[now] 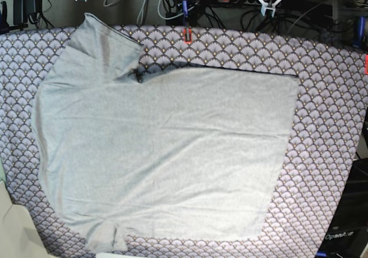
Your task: Fold the T-shirt properly
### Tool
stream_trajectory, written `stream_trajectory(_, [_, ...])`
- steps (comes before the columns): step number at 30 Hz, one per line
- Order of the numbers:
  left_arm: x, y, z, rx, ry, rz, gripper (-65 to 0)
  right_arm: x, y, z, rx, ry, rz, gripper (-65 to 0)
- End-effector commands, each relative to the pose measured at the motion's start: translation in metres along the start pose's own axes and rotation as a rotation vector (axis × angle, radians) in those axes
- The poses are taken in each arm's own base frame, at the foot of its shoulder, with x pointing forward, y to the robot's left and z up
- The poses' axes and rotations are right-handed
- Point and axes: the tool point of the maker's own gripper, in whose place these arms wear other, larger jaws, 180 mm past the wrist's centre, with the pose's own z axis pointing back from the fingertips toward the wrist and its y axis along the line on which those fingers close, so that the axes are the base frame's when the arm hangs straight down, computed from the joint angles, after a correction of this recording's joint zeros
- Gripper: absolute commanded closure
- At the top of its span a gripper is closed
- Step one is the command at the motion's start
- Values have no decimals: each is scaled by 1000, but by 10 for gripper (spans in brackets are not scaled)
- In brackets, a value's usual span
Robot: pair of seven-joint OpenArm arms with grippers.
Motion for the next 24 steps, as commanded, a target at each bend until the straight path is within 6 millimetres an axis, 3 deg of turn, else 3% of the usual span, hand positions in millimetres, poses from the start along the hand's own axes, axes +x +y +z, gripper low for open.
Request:
stream_trajectory(1, [0,6,1,10,-5,-8,-22,-3,-7,2,-11,-2,-4,0])
stream_trajectory(24, [6,4,1,6,-39,-10,-22,-1,-5,1,-8,-6,-4,0])
